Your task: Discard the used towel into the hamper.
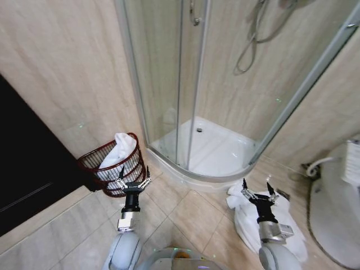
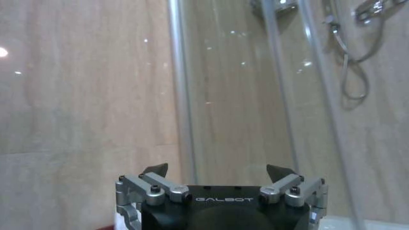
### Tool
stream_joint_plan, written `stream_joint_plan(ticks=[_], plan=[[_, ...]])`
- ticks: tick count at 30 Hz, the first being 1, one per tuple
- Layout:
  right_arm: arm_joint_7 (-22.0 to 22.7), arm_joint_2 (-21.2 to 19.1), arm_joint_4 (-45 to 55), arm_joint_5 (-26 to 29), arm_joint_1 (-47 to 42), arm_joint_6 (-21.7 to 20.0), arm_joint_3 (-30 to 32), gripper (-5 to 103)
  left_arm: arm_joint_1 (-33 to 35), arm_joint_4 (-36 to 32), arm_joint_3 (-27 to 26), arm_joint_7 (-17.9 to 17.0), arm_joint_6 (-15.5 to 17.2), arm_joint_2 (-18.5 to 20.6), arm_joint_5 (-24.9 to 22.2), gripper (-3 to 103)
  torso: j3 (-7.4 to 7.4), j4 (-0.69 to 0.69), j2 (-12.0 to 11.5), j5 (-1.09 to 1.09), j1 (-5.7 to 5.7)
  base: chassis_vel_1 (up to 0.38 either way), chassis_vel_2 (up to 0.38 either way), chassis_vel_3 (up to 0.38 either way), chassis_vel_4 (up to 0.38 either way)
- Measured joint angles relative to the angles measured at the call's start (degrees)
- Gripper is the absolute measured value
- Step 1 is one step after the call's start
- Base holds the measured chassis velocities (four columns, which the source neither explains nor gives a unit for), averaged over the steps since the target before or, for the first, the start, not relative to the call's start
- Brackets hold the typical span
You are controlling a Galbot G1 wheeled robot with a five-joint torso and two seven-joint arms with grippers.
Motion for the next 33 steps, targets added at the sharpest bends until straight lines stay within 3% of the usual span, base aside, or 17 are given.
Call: stream_joint_plan(ticks=[33], plan=[[0.0, 1.5, -0.2, -1.2, -0.3, 0.1, -0.6, 100, -0.4, 1.2, -0.7, 0.8, -0.8, -0.1, -1.1, 100, 0.00, 0.00, 0.0, 0.01, 0.01, -0.050, -0.099, -0.105, -0.047]])
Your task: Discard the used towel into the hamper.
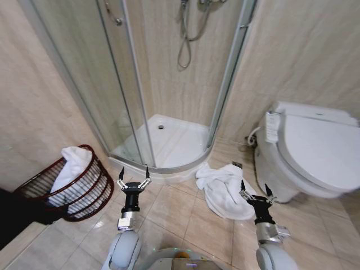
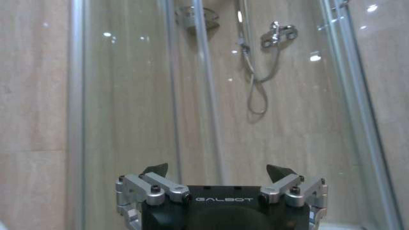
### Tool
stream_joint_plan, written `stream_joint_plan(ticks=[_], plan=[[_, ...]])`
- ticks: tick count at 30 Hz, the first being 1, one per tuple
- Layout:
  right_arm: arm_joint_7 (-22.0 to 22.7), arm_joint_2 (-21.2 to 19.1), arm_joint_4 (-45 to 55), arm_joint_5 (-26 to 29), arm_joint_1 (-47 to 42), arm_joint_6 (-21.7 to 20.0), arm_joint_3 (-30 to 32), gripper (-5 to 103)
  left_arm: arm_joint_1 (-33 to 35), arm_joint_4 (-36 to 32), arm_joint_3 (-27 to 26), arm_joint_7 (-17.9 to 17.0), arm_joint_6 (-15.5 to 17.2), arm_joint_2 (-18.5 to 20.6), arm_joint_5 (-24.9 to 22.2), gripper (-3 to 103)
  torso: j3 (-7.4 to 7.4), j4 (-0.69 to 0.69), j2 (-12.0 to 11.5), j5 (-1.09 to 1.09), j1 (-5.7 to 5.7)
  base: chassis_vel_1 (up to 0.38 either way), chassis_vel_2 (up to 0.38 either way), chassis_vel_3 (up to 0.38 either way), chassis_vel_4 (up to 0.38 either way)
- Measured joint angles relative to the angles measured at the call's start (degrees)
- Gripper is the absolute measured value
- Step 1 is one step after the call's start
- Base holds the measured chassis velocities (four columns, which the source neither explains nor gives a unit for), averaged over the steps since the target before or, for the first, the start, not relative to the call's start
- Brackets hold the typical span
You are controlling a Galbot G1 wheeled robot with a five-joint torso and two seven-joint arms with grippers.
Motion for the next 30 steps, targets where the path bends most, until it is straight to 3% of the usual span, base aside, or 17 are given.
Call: stream_joint_plan(ticks=[16, 19, 22, 27, 30], plan=[[0.1, 0.3, -0.5, 0.2, -0.2, 0.3, 0.3, 100, -0.3, 0.1, 0.3, 1.0, 0.5, 0.1, -0.3, 100, 0.00, 0.01, 0.0, 0.00, 0.00, -0.020, -0.061, -0.063, -0.025], [0.1, 0.7, -0.7, 0.5, -0.1, 0.6, 0.4, 100, -0.1, 0.1, 0.2, 3.0, 1.1, 0.2, -1.5, 100, 0.00, 0.00, 0.0, 0.00, 0.00, 0.000, 0.000, 0.000, 0.000], [0.2, 1.2, -1.1, 0.6, -0.1, 1.2, 0.7, 100, 0.8, -0.8, 0.2, 6.9, 4.4, 0.3, -5.3, 100, 0.00, 0.01, 0.0, 0.00, 0.00, 0.000, 0.000, 0.000, 0.000], [-0.7, 1.3, -1.2, 1.4, -0.6, 2.2, 1.4, 100, 0.9, -1.3, 0.2, 9.4, 7.8, 0.6, -8.1, 100, 0.00, 0.01, 0.0, 0.00, 0.00, 0.000, 0.000, 0.000, 0.000], [-4.6, 1.7, -1.7, 3.0, -1.4, 4.6, 3.6, 100, -0.2, -1.9, -0.3, 11.1, 12.1, 0.5, -10.9, 100, 0.00, 0.00, 0.0, 0.00, 0.00, 0.000, 0.000, 0.000, 0.000]])
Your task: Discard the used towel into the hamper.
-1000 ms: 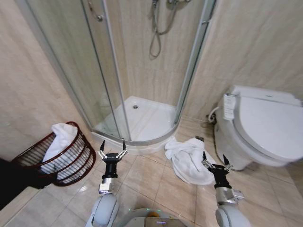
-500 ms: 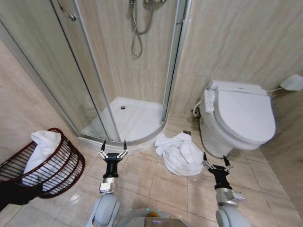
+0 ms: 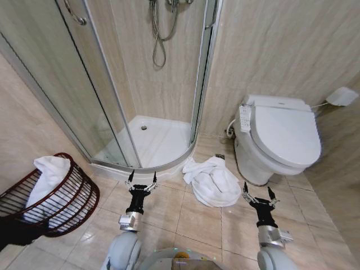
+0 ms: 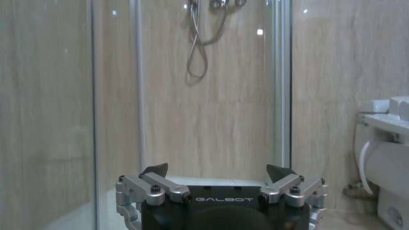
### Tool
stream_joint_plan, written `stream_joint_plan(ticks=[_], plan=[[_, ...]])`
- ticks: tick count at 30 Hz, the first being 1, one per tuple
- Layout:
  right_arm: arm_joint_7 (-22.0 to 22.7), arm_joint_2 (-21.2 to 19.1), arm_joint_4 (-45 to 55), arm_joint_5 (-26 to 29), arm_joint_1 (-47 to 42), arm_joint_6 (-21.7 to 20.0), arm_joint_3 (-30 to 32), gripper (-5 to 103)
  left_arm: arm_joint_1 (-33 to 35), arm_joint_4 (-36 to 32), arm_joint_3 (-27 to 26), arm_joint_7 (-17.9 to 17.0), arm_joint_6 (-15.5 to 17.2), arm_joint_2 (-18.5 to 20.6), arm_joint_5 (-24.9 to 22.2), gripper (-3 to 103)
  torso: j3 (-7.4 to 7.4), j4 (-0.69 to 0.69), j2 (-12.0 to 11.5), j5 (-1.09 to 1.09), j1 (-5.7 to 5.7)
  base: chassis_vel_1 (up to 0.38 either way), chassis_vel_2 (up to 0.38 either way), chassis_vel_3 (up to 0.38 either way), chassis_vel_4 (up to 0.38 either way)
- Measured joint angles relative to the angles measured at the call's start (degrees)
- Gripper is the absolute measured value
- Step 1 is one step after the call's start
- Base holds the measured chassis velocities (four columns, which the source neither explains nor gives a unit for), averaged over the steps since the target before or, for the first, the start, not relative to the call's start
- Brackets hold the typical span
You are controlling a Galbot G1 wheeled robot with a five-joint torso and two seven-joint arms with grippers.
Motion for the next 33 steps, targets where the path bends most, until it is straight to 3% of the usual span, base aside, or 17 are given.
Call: stream_joint_plan(ticks=[8, 33], plan=[[-1.7, 0.5, -0.9, 1.6, -0.4, 3.2, 1.9, 100, -1.7, -0.5, -1.2, 3.1, 4.4, 0.4, -1.0, 100, 0.00, 0.00, 0.0, 0.00, 0.00, 0.000, 0.000, 0.000, 0.000], [-1.2, -1.8, -1.8, 2.1, -0.1, 2.9, 2.8, 100, 0.8, 0.5, 1.4, 3.8, 2.9, -0.5, 4.3, 100, 0.00, 0.00, 0.0, 0.01, 0.00, -0.029, 0.024, 0.032, -0.022]])
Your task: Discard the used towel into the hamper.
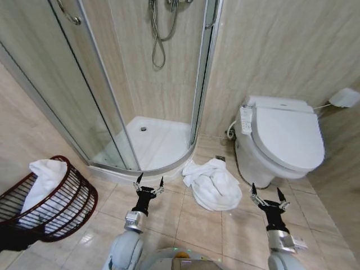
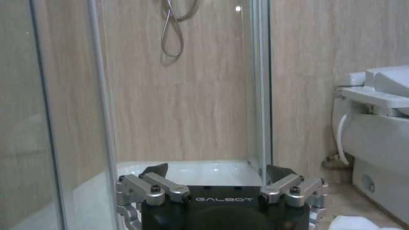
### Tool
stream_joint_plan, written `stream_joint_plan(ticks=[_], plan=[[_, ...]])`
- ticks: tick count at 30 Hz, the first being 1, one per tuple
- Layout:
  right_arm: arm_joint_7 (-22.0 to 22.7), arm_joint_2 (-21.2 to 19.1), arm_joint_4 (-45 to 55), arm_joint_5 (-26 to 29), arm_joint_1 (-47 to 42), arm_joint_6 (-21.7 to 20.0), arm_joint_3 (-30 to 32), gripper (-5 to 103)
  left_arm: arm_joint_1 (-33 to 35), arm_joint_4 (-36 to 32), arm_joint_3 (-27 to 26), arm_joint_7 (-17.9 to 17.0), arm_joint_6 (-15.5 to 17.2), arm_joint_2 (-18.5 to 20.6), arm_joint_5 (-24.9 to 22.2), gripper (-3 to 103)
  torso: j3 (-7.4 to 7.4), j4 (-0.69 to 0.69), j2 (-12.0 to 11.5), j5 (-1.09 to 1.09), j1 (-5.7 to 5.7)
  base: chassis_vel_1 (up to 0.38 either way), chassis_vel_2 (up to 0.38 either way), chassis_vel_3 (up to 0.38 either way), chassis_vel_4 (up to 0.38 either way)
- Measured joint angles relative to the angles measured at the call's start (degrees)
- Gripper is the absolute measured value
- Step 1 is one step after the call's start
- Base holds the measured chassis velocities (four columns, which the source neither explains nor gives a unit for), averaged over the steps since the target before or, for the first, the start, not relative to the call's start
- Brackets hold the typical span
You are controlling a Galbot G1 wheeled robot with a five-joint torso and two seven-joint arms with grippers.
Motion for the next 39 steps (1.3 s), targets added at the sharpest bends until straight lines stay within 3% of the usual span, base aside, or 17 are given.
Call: stream_joint_plan(ticks=[15, 28, 39], plan=[[0.3, -0.9, -1.1, 0.2, 0.4, 0.1, -0.3, 100, 0.4, 0.8, -0.1, -0.2, -0.6, -0.1, 0.3, 100, 0.00, 0.00, 0.0, 0.00, 0.00, -0.047, 0.040, 0.053, -0.045], [0.6, -0.6, -3.9, -0.5, 1.6, 0.5, -1.5, 100, -0.8, 6.9, -1.5, -1.0, -6.0, -0.5, -3.8, 100, 0.00, -0.01, 0.0, -0.02, 0.00, -0.041, 0.054, 0.046, -0.054], [1.3, 0.3, -6.8, -1.2, 3.8, -0.8, -3.2, 100, -0.4, 7.7, -2.5, -1.0, -6.9, -0.5, -4.2, 100, 0.00, 0.00, 0.0, -0.01, 0.00, -0.018, 0.016, 0.020, -0.019]])
